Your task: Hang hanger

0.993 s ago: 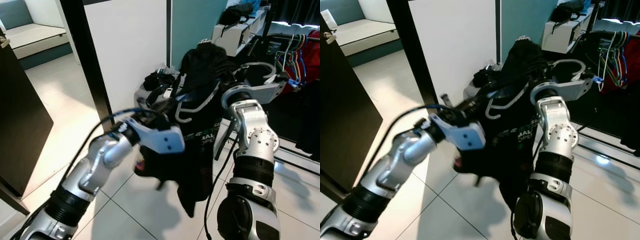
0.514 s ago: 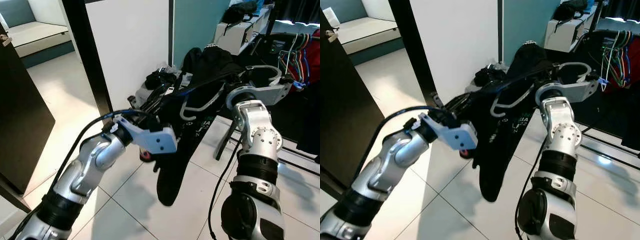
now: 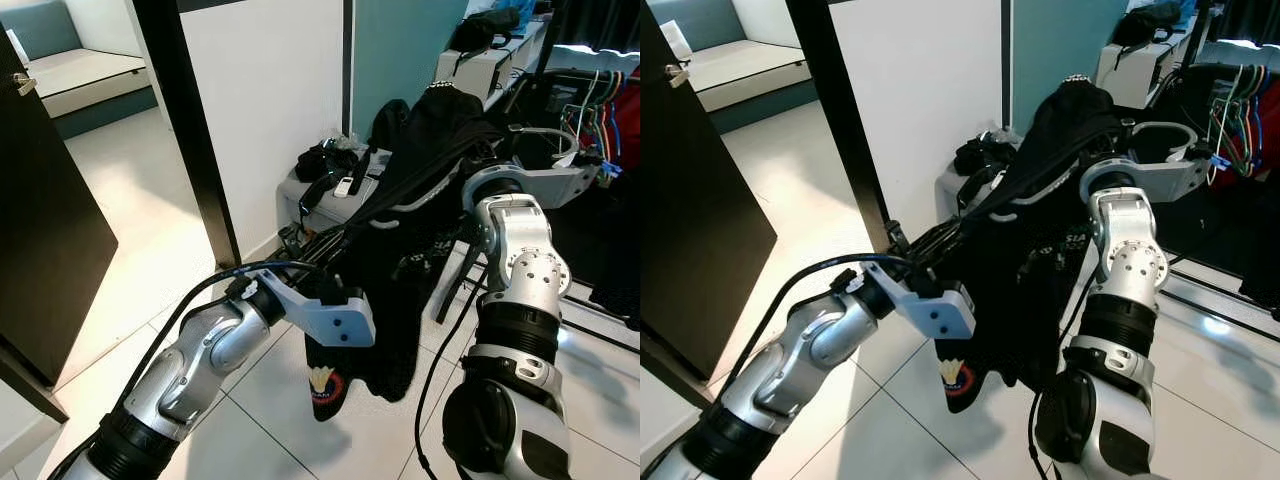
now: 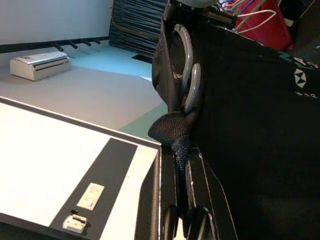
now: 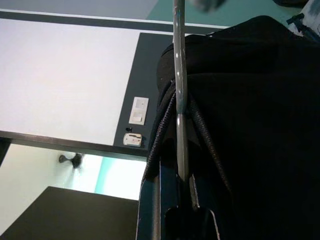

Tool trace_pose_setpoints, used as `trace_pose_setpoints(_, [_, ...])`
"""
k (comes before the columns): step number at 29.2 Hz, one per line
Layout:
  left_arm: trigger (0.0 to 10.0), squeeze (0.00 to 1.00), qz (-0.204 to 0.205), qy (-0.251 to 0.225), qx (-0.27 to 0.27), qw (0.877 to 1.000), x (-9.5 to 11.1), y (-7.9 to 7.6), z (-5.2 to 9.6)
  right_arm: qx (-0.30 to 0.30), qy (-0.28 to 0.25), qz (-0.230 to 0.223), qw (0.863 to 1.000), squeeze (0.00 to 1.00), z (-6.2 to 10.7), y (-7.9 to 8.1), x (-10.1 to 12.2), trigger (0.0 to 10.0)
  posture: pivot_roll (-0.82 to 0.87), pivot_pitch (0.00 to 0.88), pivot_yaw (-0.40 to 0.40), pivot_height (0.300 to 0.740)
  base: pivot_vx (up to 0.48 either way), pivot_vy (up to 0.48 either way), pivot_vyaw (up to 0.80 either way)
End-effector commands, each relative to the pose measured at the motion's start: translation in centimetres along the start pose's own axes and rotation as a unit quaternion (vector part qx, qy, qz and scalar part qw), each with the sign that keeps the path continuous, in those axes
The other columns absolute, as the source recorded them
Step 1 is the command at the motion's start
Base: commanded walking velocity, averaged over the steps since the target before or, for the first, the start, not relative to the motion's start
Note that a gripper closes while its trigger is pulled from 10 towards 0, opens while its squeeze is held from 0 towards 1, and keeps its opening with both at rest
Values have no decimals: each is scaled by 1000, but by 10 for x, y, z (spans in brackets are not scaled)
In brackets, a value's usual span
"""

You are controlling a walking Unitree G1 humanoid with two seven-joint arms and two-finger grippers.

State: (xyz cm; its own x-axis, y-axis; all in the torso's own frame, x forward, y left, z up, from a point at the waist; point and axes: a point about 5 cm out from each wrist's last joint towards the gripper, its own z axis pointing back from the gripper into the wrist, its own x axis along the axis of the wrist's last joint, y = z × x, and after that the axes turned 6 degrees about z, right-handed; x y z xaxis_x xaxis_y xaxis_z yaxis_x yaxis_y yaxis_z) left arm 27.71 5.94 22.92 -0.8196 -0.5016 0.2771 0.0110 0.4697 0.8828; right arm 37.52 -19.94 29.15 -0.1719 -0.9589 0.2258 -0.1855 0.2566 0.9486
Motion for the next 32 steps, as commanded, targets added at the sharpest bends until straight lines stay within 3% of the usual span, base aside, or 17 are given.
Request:
trace_pose_setpoints(1, [10000, 0, 2, 12, -17, 1000, -4, -12, 5, 14, -24, -17, 999, 0, -1, 8, 7, 10000, -21, 63, 21, 740, 0, 0, 0])
trace_pose_setpoints(9, [10000, 0, -10, 17, -13, 1000, -8, -16, 6, 9, -24, -17, 1000, 0, -2, 8, 4, 10000, -23, 63, 21, 740, 0, 0, 0])
trace_pose_setpoints(16, [10000, 0, -5, -15, -4, 1000, 7, -13, 2, -21, -38, 30, 999, 0, -3, 2, 9, 10000, -20, 66, 18, 740, 0, 0, 0])
trace_pose_setpoints(17, [10000, 0, 2, -34, -1, 999, 18, -13, -2, -56, -37, 91, 994, 0, -4, -6, 8, 10000, -19, 66, 15, 740, 0, 0, 0])
trace_pose_setpoints(19, [10000, 0, 6, -44, 2, 999, 22, -12, -5, -68, -38, 114, 990, 0, -4, -9, 7, 10000, -18, 65, 13, 740, 0, 0, 0])
trace_pose_setpoints(23, [10000, 0, 13, -61, 7, 998, 31, -11, -10, -76, -39, 118, 989, 0, -4, -12, 5, 10000, -15, 65, 12, 740, 0, 0, 0])
trace_pose_setpoints(25, [10000, 0, 22, -75, 10, 997, 39, -11, -15, -87, -22, 159, 983, 0, -4, -16, -2, 10000, -15, 64, 12, 740, 0, 0, 0])
trace_pose_setpoints(27, [10000, 0, 22, -75, 10, 997, 39, -11, -15, -87, -22, 159, 983, 0, -4, -16, -2, 10000, -15, 64, 12, 740, 0, 0, 0])
trace_pose_setpoints(29, [10000, 0, 38, -85, 4, 996, 45, -14, -21, -100, 50, 247, 962, 0, -2, -24, -28, 10000, -23, 60, 16, 740, 0, 0, 0])
trace_pose_setpoints(32, [10000, 0, 44, -87, 0, 995, 46, -15, -22, -102, 84, 278, 951, 0, 0, -28, -40, 10000, -24, 60, 16, 740, 0, 0, 0])
